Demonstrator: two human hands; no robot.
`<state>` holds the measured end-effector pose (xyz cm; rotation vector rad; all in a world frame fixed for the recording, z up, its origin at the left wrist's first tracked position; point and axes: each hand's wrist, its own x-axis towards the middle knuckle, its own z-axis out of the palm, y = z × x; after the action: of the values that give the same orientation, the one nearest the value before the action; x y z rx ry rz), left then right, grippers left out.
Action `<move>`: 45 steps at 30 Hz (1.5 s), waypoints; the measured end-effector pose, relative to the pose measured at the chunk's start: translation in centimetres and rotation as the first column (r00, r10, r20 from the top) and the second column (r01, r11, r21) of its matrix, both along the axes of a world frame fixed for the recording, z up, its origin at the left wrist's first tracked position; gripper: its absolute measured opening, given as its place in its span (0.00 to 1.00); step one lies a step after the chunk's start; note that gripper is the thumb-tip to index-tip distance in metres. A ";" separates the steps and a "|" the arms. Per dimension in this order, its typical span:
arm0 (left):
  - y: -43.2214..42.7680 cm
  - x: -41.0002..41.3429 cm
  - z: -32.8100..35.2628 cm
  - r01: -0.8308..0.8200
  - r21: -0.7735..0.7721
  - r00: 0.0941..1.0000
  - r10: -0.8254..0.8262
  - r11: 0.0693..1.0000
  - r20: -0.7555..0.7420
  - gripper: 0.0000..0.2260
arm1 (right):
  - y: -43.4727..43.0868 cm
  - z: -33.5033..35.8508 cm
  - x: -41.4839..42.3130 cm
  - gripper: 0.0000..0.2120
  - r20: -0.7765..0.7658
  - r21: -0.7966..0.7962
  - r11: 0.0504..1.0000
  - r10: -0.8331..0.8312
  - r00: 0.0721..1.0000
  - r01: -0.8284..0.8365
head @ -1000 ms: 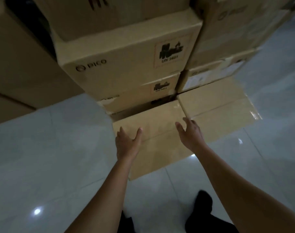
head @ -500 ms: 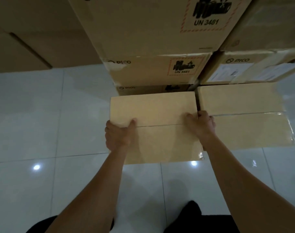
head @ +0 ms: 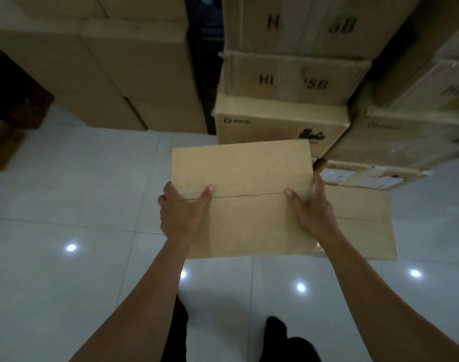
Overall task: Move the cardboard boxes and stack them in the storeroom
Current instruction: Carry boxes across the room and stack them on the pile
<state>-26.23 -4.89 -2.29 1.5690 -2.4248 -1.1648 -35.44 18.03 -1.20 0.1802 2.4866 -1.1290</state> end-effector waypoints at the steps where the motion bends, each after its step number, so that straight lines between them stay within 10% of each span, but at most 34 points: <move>1: 0.1 0.9 1.9 -0.016 -0.002 1.000 0.016 1.000 -0.014 0.46 | -0.2 1.8 0.4 0.34 -0.024 0.002 0.999 0.034 0.999 -0.033; 24: -18.8 19.2 24.4 -0.106 -0.123 0.975 0.078 0.987 -0.208 0.39 | -21.3 24.3 9.9 0.34 -0.238 -0.004 0.933 0.347 0.907 -0.359; 45: -49.3 -3.5 31.1 -0.004 -0.219 0.967 -0.052 0.976 -0.249 0.37 | -48.4 30.6 -9.2 0.40 -0.281 -0.010 0.965 0.250 0.926 -0.264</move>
<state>-29.74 -54.15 28.80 1.2489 -2.3179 -0.9919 -44.64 -30.42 29.39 -0.3335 2.6203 -1.1645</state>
